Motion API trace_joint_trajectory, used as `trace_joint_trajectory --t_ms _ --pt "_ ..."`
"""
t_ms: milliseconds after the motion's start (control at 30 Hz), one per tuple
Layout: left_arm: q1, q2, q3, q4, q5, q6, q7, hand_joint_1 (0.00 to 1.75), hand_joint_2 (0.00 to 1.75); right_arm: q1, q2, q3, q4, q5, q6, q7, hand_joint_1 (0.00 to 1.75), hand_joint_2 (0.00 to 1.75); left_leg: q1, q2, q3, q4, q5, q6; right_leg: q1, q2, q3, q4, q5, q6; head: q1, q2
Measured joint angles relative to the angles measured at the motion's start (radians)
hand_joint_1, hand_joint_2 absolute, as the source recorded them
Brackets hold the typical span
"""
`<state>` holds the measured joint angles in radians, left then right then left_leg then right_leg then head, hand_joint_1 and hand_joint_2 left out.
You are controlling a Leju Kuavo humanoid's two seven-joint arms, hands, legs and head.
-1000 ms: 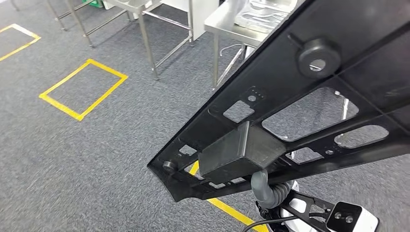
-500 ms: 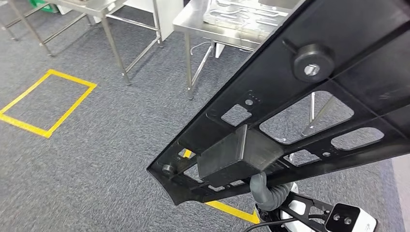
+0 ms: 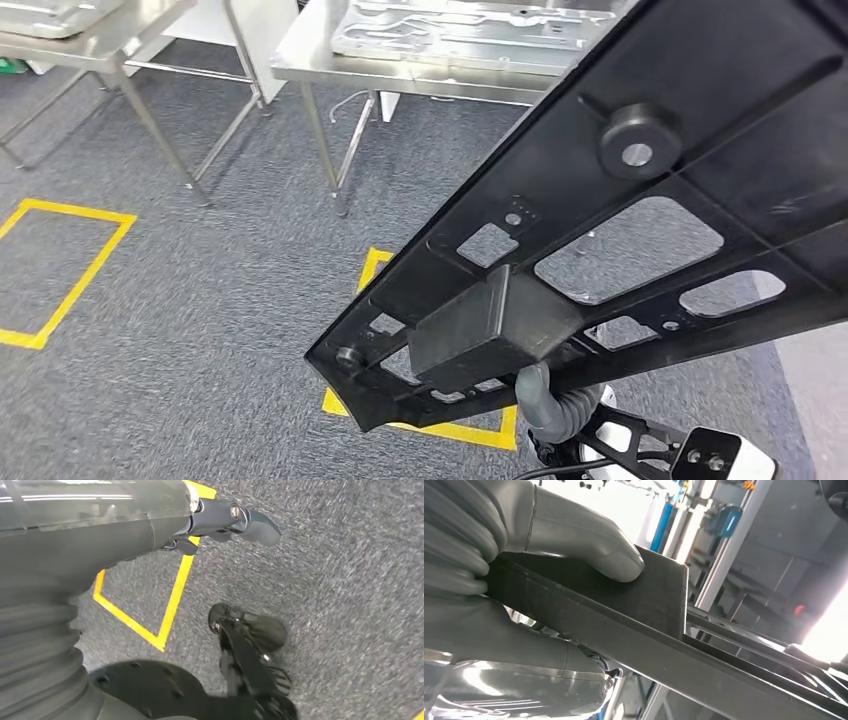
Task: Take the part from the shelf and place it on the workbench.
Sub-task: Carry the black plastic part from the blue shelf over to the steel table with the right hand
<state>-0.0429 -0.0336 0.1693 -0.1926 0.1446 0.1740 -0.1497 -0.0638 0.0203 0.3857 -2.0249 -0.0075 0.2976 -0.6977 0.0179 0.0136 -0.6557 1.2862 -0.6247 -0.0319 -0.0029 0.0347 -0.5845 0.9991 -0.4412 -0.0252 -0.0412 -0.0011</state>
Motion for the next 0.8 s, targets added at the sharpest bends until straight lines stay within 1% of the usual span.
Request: trace_joint_trajectory --t_ms 33,67,100,133,167,200,233,300,333,367,400,433,467,500,533,567,600,633,667,700,733,767,800 --pt "0.002 0.0 0.0 0.0 0.0 -0.003 0.001 0.0 1.75 0.002 0.0 0.0 0.0 0.001 0.0 0.0 1.75 1.75 0.0 -0.002 -0.007 -0.001 0.018 0.0 0.001 0.013 0.002 0.001 -0.001 0.0 0.0 0.0" --pt "0.003 0.0 0.001 0.0 0.0 -0.006 0.003 0.0 1.75 0.003 0.0 0.0 0.0 0.002 -0.001 0.0 1.75 1.75 0.0 -0.004 0.004 -0.041 0.054 0.002 0.001 0.025 0.004 0.002 -0.002 0.0 0.0 0.0" --pt "0.003 0.0 0.002 0.0 0.001 -0.011 0.006 0.0 1.75 0.002 0.001 0.0 0.0 0.003 -0.003 0.0 1.75 1.75 0.0 -0.007 0.027 -0.106 0.099 0.006 0.001 0.035 0.007 0.003 -0.004 0.002 0.0 0.0" --pt "0.003 0.001 0.003 0.0 0.001 -0.016 0.009 0.0 1.75 0.001 0.002 0.0 0.0 0.005 -0.007 0.0 1.75 1.75 0.0 -0.013 0.052 -0.174 0.134 0.011 0.001 0.043 0.009 0.005 -0.007 0.004 0.0 0.0" --pt "0.0 0.001 0.003 0.0 0.001 -0.019 0.011 0.0 1.75 0.0 0.002 0.0 0.0 0.007 -0.012 0.0 1.75 1.75 -0.002 -0.018 0.072 -0.229 0.156 0.015 0.002 0.048 0.009 0.008 -0.009 0.008 0.0 0.0" --pt "-0.002 0.001 0.003 0.0 0.001 -0.023 0.013 0.0 1.75 -0.002 0.003 0.0 0.0 0.008 -0.016 0.0 1.75 1.75 -0.003 -0.023 0.083 -0.259 0.163 0.02 0.003 0.051 0.006 0.01 -0.01 0.013 0.0 0.0" --pt "-0.005 0.002 0.004 0.0 0.001 -0.027 0.015 0.0 1.75 -0.003 0.003 0.0 0.0 0.01 -0.021 0.0 1.75 1.75 -0.004 -0.027 0.085 -0.268 0.16 0.025 0.004 0.053 0.004 0.011 -0.011 0.019 0.0 0.0" --pt "-0.008 0.001 0.004 0.0 0.001 -0.036 0.018 0.0 1.75 -0.003 0.003 0.0 -0.002 0.013 -0.028 0.001 1.75 1.75 -0.005 -0.026 0.084 -0.274 0.164 0.036 0.002 0.054 0.001 0.01 -0.01 0.03 0.0 0.0" --pt "-0.008 0.002 0.004 0.0 0.001 -0.042 0.02 0.0 1.75 -0.003 0.003 0.0 -0.004 0.014 -0.031 0.0 1.75 1.75 -0.004 -0.024 0.086 -0.277 0.166 0.041 0.002 0.047 0.0 0.014 -0.015 0.035 0.0 0.0" --pt "-0.007 0.002 0.004 0.0 0.0 -0.048 0.02 0.0 1.75 -0.005 0.003 -0.001 -0.007 0.014 -0.031 0.0 1.75 1.75 -0.003 -0.021 0.087 -0.281 0.168 0.047 0.002 0.033 -0.009 0.035 -0.029 0.04 0.0 0.0" --pt "-0.006 0.003 0.005 0.0 -0.001 -0.054 0.019 0.0 1.75 -0.007 0.003 -0.002 -0.01 0.014 -0.031 0.0 1.75 1.75 -0.001 -0.018 0.087 -0.284 0.169 0.051 0.001 0.015 -0.028 0.076 -0.053 0.045 0.0 0.0" --pt "-0.006 0.003 0.005 0.0 -0.004 -0.06 0.018 0.0 1.75 -0.01 0.004 -0.004 -0.012 0.014 -0.031 0.0 1.75 1.75 -0.001 -0.015 0.088 -0.285 0.169 0.054 -0.001 -0.004 -0.056 0.136 -0.084 0.049 0.0 0.0" --pt "-0.005 0.004 0.005 0.0 -0.006 -0.065 0.016 0.0 1.75 -0.013 0.004 -0.007 -0.013 0.013 -0.03 0.0 1.75 1.75 -0.002 -0.012 0.087 -0.285 0.167 0.056 -0.002 -0.017 -0.09 0.206 -0.116 0.053 0.0 0.0" --pt "-0.004 0.004 0.005 0.0 -0.009 -0.069 0.014 0.0 1.75 -0.014 0.005 -0.011 -0.013 0.012 -0.029 0.0 1.75 1.75 -0.002 -0.008 0.087 -0.285 0.166 0.056 -0.005 -0.022 -0.12 0.265 -0.136 0.056 0.0 0.0" --pt "-0.003 0.005 0.005 0.0 -0.012 -0.071 0.013 0.0 1.75 -0.014 0.005 -0.014 -0.013 0.011 -0.027 0.0 1.75 1.75 -0.002 -0.005 0.089 -0.284 0.164 0.056 -0.006 -0.025 -0.136 0.295 -0.139 0.057 0.0 0.0" --pt "-0.002 0.005 0.005 0.0 -0.015 -0.072 0.013 0.0 1.75 -0.014 0.006 -0.018 -0.013 0.011 -0.024 0.0 1.75 1.75 -0.002 -0.003 0.091 -0.284 0.162 0.055 -0.007 -0.026 -0.133 0.286 -0.123 0.058 0.0 0.0" --pt "-0.002 0.005 0.005 0.0 -0.018 -0.072 0.012 0.0 1.75 -0.014 0.008 -0.022 -0.014 0.011 -0.019 0.0 1.75 1.75 -0.002 -0.001 0.095 -0.284 0.159 0.053 -0.008 -0.028 -0.108 0.236 -0.091 0.056 0.0 0.0" --pt "-0.002 0.005 0.005 0.0 -0.021 -0.072 0.012 0.0 1.75 -0.015 0.009 -0.026 -0.015 0.011 -0.014 0.0 1.75 1.75 -0.002 0.0 0.1 -0.284 0.156 0.05 -0.009 -0.033 -0.069 0.161 -0.055 0.053 0.0 0.0" --pt "-0.002 0.005 0.005 0.0 -0.023 -0.072 0.011 0.0 1.75 -0.015 0.011 -0.03 -0.017 0.011 -0.01 0.0 1.75 1.75 -0.004 0.001 0.104 -0.284 0.152 0.046 -0.006 -0.04 -0.032 0.09 -0.032 0.049 0.0 0.0" --pt "-0.003 0.005 0.005 0.0 -0.024 -0.072 0.011 0.0 1.75 -0.016 0.014 -0.033 -0.019 0.011 -0.007 0.0 1.75 1.75 -0.005 0.002 0.107 -0.283 0.148 0.041 -0.003 -0.044 -0.006 0.038 -0.019 0.044 0.0 0.0" --pt "-0.003 0.005 0.005 0.0 -0.026 -0.072 0.01 0.0 1.75 -0.016 0.016 -0.037 -0.021 0.01 -0.006 0.0 1.75 1.75 -0.006 0.002 0.11 -0.283 0.145 0.036 0.0 -0.047 0.007 0.013 -0.018 0.038 0.0 0.0" --pt "-0.003 0.006 0.005 0.0 -0.027 -0.072 0.01 0.0 1.75 -0.017 0.018 -0.04 -0.022 0.01 -0.005 0.0 1.75 1.75 -0.007 0.003 0.112 -0.284 0.141 0.029 0.004 -0.045 0.008 0.01 -0.026 0.032 0.0 0.0" --pt "-0.004 0.006 0.005 0.0 -0.029 -0.072 0.01 0.0 1.75 -0.017 0.02 -0.044 -0.024 0.01 -0.004 0.0 1.75 1.75 -0.007 0.006 0.116 -0.286 0.137 0.023 0.004 -0.042 0.009 0.008 -0.027 0.025 0.0 0.0"
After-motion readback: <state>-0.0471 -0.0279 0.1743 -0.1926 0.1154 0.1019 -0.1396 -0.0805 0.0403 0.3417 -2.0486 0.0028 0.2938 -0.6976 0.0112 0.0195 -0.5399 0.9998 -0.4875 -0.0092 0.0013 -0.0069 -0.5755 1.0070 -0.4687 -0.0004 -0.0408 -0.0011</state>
